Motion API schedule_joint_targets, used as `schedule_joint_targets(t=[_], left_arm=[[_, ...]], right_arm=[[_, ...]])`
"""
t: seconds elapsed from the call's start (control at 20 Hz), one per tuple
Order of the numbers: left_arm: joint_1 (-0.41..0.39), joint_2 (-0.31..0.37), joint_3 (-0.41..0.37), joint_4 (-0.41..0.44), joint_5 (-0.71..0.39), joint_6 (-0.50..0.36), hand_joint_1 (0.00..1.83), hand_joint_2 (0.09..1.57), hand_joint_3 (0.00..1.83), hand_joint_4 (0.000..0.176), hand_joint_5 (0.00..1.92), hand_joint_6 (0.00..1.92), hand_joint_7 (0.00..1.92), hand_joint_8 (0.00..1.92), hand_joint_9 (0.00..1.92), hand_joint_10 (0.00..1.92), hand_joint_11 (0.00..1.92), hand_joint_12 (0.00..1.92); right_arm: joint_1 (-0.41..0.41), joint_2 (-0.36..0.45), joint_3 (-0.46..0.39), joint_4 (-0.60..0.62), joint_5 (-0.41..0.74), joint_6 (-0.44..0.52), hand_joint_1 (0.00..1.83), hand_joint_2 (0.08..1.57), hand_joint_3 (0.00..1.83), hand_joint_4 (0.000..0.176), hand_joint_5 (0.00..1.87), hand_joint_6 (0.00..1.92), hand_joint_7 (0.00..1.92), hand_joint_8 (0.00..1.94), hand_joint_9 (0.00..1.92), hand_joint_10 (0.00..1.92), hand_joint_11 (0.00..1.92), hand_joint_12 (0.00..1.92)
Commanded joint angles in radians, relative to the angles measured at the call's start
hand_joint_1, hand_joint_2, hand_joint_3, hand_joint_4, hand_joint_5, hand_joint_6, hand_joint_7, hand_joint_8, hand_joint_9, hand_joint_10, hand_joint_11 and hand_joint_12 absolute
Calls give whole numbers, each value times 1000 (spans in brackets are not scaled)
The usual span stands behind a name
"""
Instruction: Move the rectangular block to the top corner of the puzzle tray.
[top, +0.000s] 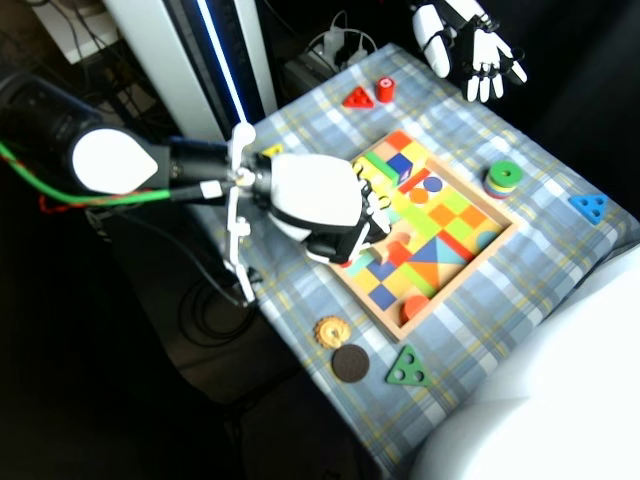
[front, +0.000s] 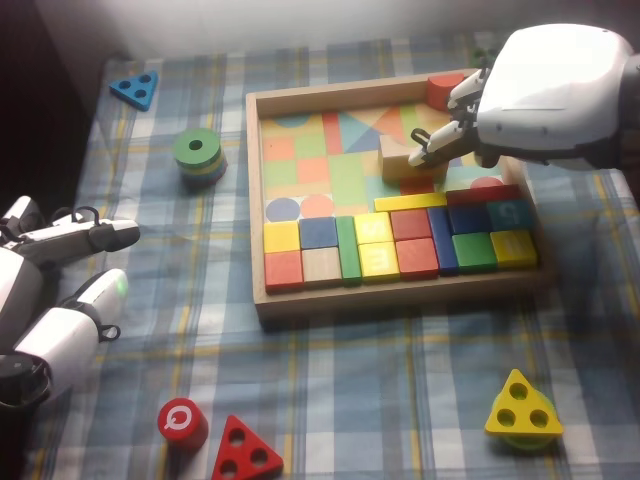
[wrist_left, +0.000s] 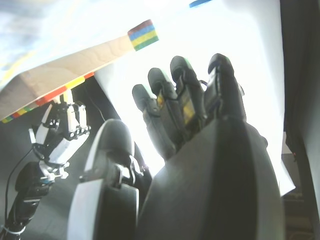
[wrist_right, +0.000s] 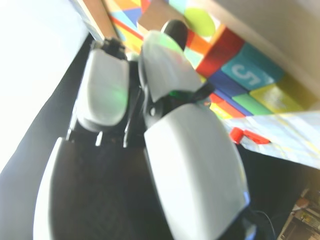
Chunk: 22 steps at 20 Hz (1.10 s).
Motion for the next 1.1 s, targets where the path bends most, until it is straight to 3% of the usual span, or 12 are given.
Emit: schedule_joint_targets(t=[0.0,0.05,0.2,0.3,0.35,0.4,0.45,0.55,0.65,0.75,0.9,1.05], left_arm=[[-6,6,0,45,-107,-6,606,1428,0,0,747,4,610,3,400,3,0,0],[-6,6,0,45,-107,-6,623,1423,0,0,748,3,613,3,403,3,0,0],[-5,6,-1,45,-107,-6,619,1422,0,0,740,0,597,0,387,0,0,0],[-5,7,-1,45,-107,-6,591,1427,2,0,742,5,601,4,389,4,0,0],[-5,7,-1,45,-107,-6,600,1426,0,0,748,7,604,4,390,4,0,0],[-5,7,-2,44,-107,-6,628,1423,0,0,746,4,602,2,390,4,0,0],[-5,7,-2,44,-107,-6,622,1424,0,0,742,2,599,1,388,2,0,0],[-4,7,-2,44,-107,-6,620,1424,0,0,736,0,594,0,381,0,0,0],[-4,7,-2,44,-108,-7,625,1422,0,0,746,4,601,3,388,3,0,0],[-4,7,-2,44,-108,-7,642,1419,0,0,742,1,602,2,389,3,0,0],[-4,7,-2,44,-108,-7,649,1418,0,0,746,3,610,4,394,5,0,0],[-4,7,-2,44,-108,-7,623,1421,1,0,733,1,592,1,375,1,0,0]], right_arm=[[10,-2,6,27,49,-4,1596,1200,0,39,629,4,1236,1941,1428,1921,1437,1921],[6,-3,10,28,45,-4,1588,1205,0,8,617,0,1229,1941,1423,1921,1428,1921],[5,-7,23,30,31,-4,1599,1181,0,1,636,6,1190,1941,1387,1921,1442,1921],[5,-7,29,36,27,-4,1599,1180,0,19,624,1,1212,1941,1411,1921,1475,1921],[5,-7,33,42,24,-4,1543,1193,0,72,624,1,1191,1941,1395,1921,1465,1921],[5,-7,35,44,21,-4,1559,1197,0,31,616,0,1153,1941,1367,1921,1463,1921],[5,-6,37,46,19,-4,1539,1213,3,31,600,1,1119,1941,1346,1921,1454,1921],[5,-4,37,51,17,-4,1561,1192,0,118,599,5,1108,1941,1336,1921,1426,1921],[5,-4,25,61,17,-4,1594,1180,0,51,602,2,1173,1941,1379,1921,1443,1921],[18,-4,12,63,35,-4,1532,1200,2,24,636,8,1301,1941,1486,1921,1532,1921],[32,-4,9,84,61,-4,1468,1228,14,56,612,1,1242,1941,1445,1921,1510,1921],[53,-13,14,81,67,-4,1560,1197,0,32,635,7,1294,1941,1487,1921,1537,1921]])
